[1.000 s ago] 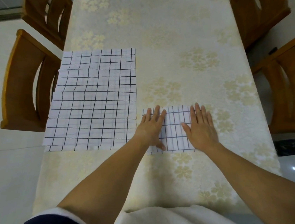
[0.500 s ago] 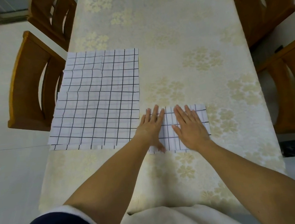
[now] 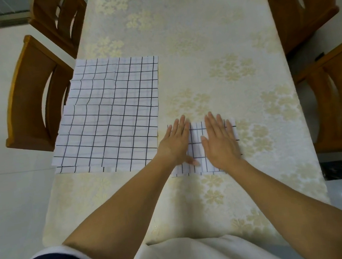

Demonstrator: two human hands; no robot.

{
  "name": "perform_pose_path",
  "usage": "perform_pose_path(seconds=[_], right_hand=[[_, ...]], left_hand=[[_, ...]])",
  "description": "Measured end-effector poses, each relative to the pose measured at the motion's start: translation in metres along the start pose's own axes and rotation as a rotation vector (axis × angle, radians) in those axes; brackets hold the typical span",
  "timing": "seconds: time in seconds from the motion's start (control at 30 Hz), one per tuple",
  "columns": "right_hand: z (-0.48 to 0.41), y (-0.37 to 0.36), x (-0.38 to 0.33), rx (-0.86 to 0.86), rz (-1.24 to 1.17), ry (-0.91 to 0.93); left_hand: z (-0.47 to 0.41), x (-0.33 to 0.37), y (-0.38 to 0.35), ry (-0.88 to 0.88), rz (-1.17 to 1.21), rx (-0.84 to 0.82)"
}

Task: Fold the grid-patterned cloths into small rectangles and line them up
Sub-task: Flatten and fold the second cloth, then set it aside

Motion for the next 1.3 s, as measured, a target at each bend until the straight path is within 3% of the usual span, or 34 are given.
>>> perform_pose_path(seconds=[0.13,0.53,0.6,0.67,0.73,0.83,0.93,1.03,1.3], right_hand=[[-0.002,-0.026,-0.037,-0.125,-0.012,0.077],[0.012,-0.043,0.033,-0.153,0.067,-0.041],[0.011,-0.038,0.029,-0.151,0.078,-0.056],[0.009,-0.023,0.016,-0.079,0.024,-0.061],[0.003,-0.008,-0.007,-0.012,-0.085,-0.021],[-0.003,-0.009,-0.035,-0.055,-0.153,0.041],[0.002,-0.031,-0.03,-0.172,-0.063,0.044],[0.006,-0.036,-0.018,-0.151,-0.001,0.043],[0.014,-0.04,0.047,-0.141,0.041,-0.097]], left_hand=[[-0.006,-0.004,-0.015,0.038,0.056,-0.08],[0.011,-0.029,-0.019,0.11,0.167,-0.058],[0.015,-0.016,-0.008,0.087,0.286,0.096],[0.025,0.0,0.013,0.014,0.458,0.399],[0.025,0.017,0.017,-0.027,0.488,0.515],[0.007,0.022,-0.002,0.023,0.446,0.419],[0.0,0.002,-0.017,0.082,0.386,0.349],[0.004,-0.005,-0.023,0.043,0.332,0.348],[0.012,-0.022,-0.026,0.158,0.274,0.353]])
Point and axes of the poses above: each hand's wrist, its own z-axis away from the middle knuckle, its own y-axis out of the back of the hand, x = y × z, the point moved 10 cm from there along -z, towards the middle knuckle, and after that the axes turned 11 degrees about z, right-handed, at the moved point
